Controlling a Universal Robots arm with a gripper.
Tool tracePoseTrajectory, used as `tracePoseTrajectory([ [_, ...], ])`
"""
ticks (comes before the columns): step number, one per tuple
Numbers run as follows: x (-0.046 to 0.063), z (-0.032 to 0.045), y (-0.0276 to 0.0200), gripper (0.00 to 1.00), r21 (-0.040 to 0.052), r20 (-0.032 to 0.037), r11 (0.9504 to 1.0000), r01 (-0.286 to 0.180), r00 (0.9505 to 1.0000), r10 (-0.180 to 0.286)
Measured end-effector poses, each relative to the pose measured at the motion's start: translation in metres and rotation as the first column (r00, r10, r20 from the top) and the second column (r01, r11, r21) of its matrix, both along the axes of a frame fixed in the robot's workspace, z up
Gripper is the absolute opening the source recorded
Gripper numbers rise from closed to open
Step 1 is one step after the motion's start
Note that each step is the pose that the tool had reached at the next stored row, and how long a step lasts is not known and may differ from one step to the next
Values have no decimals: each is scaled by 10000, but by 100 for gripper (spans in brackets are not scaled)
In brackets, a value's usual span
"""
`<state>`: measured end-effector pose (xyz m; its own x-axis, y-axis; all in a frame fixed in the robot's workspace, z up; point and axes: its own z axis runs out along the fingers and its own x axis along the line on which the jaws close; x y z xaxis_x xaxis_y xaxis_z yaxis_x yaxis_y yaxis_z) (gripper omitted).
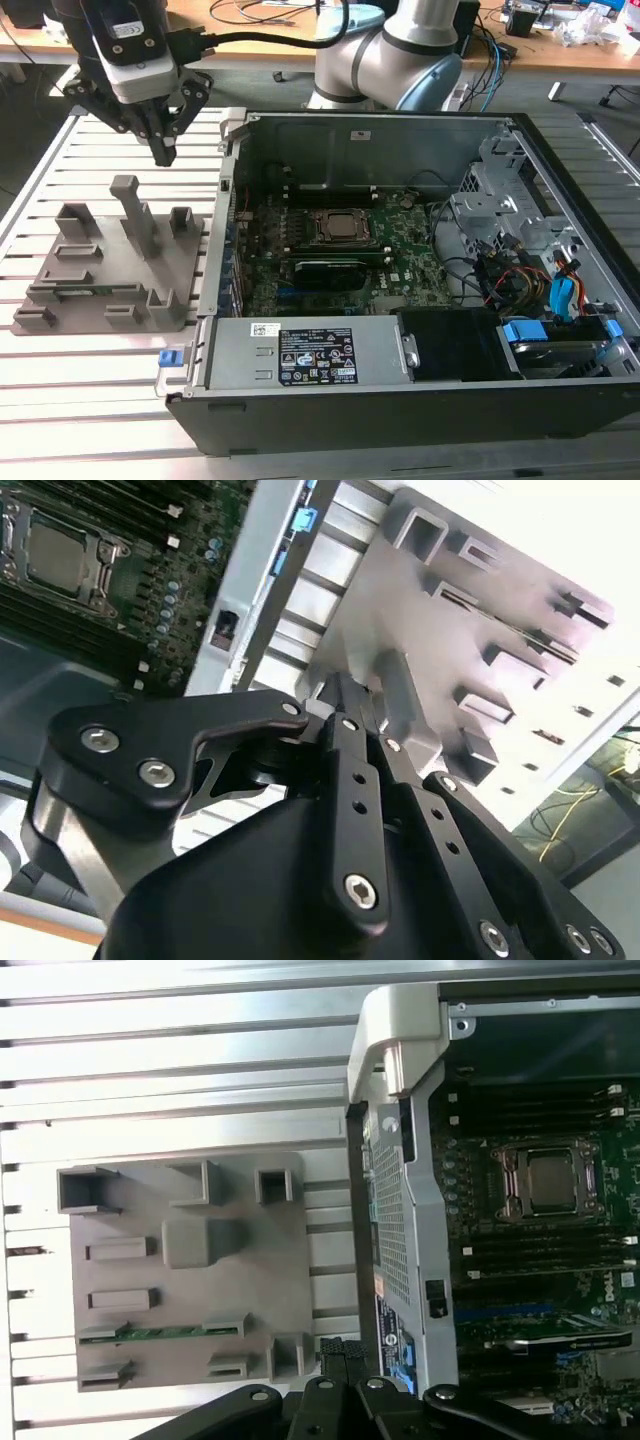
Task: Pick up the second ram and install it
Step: 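Reach for the second ram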
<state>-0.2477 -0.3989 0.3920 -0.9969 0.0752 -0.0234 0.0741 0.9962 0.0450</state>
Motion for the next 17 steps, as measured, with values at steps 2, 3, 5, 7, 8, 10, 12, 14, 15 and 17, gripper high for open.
tracePoseTrajectory([
  [2, -68, -1, 0, 11, 1, 1, 10000, 2, 10000, -2],
  [3, -91, -1, 0, 11, 0, 1, 10000, 2, 10000, -2],
  [5, -151, -2, 0, 11, 1, 1, 10000, 1, 10000, -1],
  [7, -235, -3, 0, 11, 1, 1, 10000, 0, 10000, 0],
  [8, -278, -3, 0, 11, 1, 1, 10000, 1, 10000, -1],
  [10, -329, -4, 0, 11, 0, 1, 10000, 2, 10000, -2],
  [12, -411, -6, 0, 11, 1, 1, 10000, 0, 10000, 0],
  [14, -505, -6, 0, 11, 0, 1, 10000, 1, 10000, -1],
  [15, -522, -7, 0, 11, 0, 0, 10000, 1, 10000, -1],
  [17, -590, -8, 0, 11, 1, 1, 10000, 2, 10000, -2],
])
